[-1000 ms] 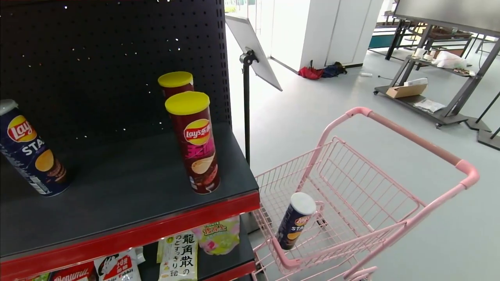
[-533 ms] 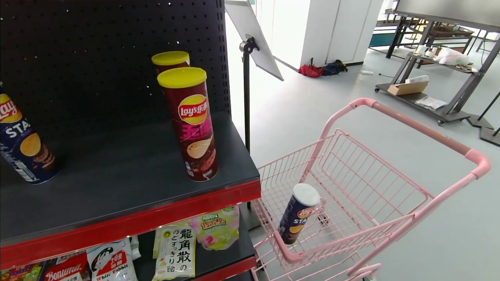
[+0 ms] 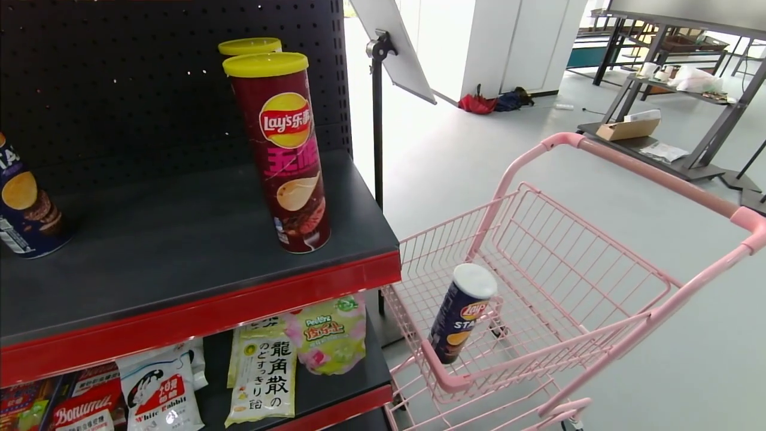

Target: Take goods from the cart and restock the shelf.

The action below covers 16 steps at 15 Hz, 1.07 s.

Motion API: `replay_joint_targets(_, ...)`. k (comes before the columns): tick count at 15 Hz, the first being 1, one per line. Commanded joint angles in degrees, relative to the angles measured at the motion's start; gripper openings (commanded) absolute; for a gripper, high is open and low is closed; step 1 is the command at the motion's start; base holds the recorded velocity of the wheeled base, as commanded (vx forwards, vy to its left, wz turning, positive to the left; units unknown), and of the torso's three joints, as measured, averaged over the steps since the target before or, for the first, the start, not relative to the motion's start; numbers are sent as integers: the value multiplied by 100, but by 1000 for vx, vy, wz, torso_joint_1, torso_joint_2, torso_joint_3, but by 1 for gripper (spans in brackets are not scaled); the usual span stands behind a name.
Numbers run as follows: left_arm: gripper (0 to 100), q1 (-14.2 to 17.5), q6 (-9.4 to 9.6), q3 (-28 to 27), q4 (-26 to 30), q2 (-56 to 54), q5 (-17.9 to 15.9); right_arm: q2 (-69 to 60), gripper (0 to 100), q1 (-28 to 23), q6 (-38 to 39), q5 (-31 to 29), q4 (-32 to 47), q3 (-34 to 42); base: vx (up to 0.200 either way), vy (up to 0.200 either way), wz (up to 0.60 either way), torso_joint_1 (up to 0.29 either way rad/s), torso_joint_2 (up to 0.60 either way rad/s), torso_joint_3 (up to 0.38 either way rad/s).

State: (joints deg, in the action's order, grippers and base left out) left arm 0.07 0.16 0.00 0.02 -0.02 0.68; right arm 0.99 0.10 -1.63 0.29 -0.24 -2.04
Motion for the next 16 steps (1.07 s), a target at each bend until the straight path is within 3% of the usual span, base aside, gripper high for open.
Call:
replay_joint_targets(1,100,1,2,0,-2,2,2,3408,100,52,902,138,-37,-3251,0,0,0,0,0,0)
replay_joint_targets(3,100,1,2,0,-2,2,-7,5052,100,491,902,674,-222,-3839,0,0,0,0,0,0)
replay_joint_targets(5,100,1,2,0,-2,2,-7,6247,100,860,1042,753,-1171,-3303,0,0,0,0,0,0)
replay_joint_targets(6,100,1,2,0,-2,2,-7,7003,100,1098,1069,920,-2129,-2556,0,0,0,0,0,0)
replay_joint_targets(8,100,1,2,0,-2,2,-7,8295,100,1572,1077,973,-3606,-1783,0,0,0,0,0,0)
replay_joint_targets(11,100,10,2,0,-2,2,2,9481,100,1950,1077,973,-4924,-1686,0,0,0,0,0,0)
replay_joint_targets(16,100,1,2,0,-2,2,2,9894,100,2196,1104,973,-4994,-1800,0,0,0,0,0,0)
